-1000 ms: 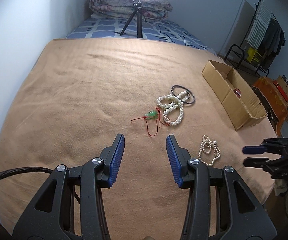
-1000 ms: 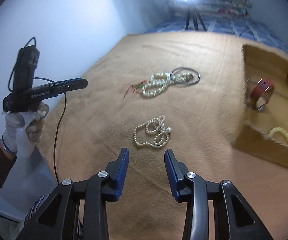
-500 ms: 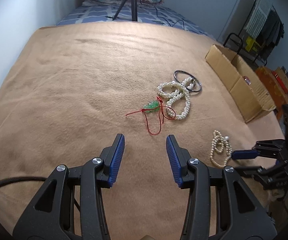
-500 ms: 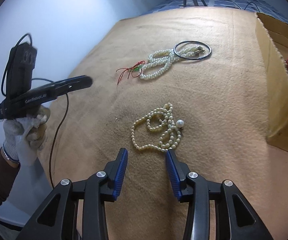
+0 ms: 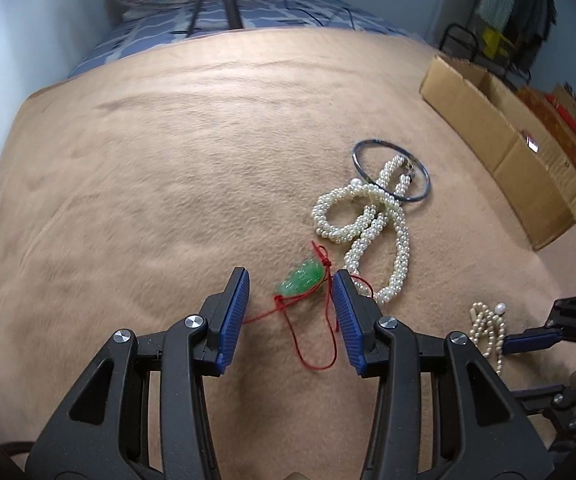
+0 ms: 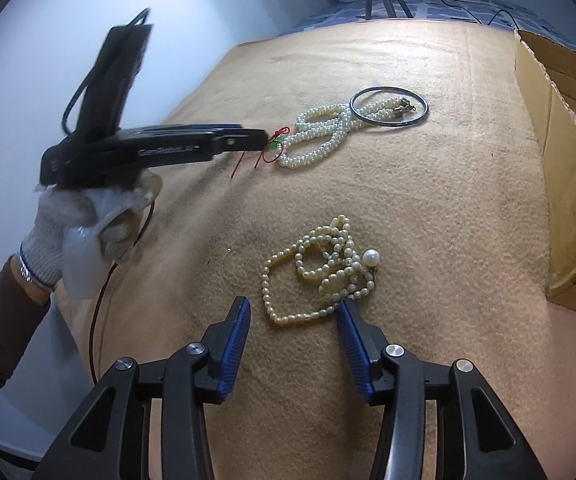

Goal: Organize jewelry
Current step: 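Grasp the green jade pendant with the left gripper while the right grasps the pearl necklace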

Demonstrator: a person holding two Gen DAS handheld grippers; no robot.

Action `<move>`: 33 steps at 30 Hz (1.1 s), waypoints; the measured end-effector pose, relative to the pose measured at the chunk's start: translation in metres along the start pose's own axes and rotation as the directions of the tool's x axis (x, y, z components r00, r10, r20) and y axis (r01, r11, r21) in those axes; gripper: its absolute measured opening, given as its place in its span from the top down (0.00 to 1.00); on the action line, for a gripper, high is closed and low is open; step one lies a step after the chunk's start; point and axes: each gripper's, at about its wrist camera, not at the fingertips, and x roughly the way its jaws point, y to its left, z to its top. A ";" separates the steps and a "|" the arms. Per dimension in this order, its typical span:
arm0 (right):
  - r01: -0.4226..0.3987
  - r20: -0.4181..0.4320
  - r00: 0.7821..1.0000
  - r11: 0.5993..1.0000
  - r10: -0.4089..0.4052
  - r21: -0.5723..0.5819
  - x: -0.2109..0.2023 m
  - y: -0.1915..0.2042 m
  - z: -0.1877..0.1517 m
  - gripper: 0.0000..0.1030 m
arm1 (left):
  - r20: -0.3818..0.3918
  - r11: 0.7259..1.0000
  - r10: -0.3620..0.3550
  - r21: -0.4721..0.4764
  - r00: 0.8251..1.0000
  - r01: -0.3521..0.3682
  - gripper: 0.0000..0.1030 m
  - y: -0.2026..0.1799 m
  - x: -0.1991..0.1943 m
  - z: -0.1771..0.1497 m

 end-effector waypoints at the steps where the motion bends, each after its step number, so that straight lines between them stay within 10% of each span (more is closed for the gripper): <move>1: 0.001 0.001 1.000 1.000 -0.001 -0.002 0.001 0.001 0.001 0.53 | -0.008 1.000 0.004 0.014 1.000 -0.004 0.57 -0.001 0.003 0.001; 22: 0.037 0.010 0.999 0.998 -0.037 -0.041 0.003 0.008 0.004 0.53 | -0.009 0.979 0.051 0.196 0.999 -0.048 0.79 -0.024 0.013 -0.001; 33: 0.082 0.022 0.997 0.994 -0.080 -0.075 0.010 0.017 0.008 0.59 | 0.045 0.991 0.070 0.111 0.997 -0.075 0.86 -0.012 0.000 -0.013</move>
